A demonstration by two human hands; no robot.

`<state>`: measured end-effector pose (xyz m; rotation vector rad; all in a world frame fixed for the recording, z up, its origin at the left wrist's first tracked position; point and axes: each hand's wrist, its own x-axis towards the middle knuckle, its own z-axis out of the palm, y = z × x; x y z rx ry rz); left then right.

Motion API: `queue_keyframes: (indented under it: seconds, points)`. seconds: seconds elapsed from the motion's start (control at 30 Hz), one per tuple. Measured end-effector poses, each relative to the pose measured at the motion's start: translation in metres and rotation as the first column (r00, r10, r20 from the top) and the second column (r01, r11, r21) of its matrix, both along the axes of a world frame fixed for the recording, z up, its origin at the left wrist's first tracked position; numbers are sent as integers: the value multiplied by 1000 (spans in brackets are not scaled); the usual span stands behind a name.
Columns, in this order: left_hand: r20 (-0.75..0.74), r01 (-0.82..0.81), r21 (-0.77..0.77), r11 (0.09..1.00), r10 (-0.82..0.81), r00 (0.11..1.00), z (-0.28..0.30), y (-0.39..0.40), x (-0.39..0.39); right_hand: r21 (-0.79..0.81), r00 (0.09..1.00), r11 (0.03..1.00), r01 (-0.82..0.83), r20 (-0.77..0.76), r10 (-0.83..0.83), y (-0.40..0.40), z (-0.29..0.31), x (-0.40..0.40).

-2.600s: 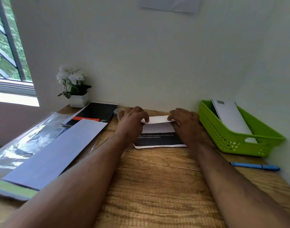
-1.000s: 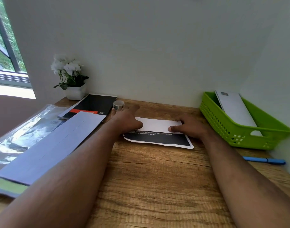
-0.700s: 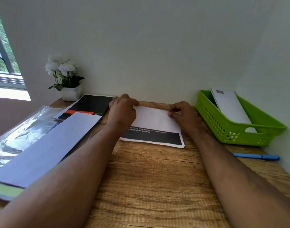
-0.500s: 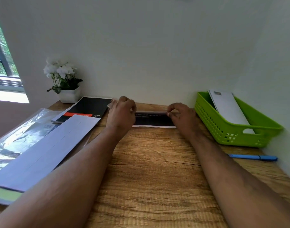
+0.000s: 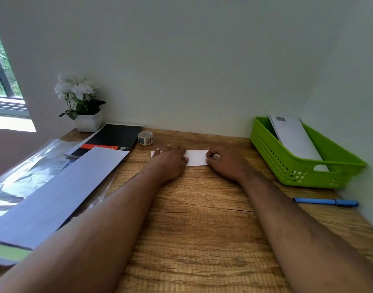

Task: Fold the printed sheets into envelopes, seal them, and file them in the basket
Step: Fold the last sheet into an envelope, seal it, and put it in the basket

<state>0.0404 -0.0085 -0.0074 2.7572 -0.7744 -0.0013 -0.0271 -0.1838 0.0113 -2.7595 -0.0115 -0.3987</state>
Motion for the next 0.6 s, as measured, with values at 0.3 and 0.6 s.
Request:
queue_keyframes:
  seconds: [0.3, 0.6]
  points:
    - [-85, -1, 100, 995, 9, 996, -2, -4, 3, 186, 987, 982, -24, -151, 53, 64, -11, 17]
    - [-101, -39, 146, 989, 54, 993, 2, -1, -1, 0, 937, 965, 261, -243, -253, 34, -13, 23]
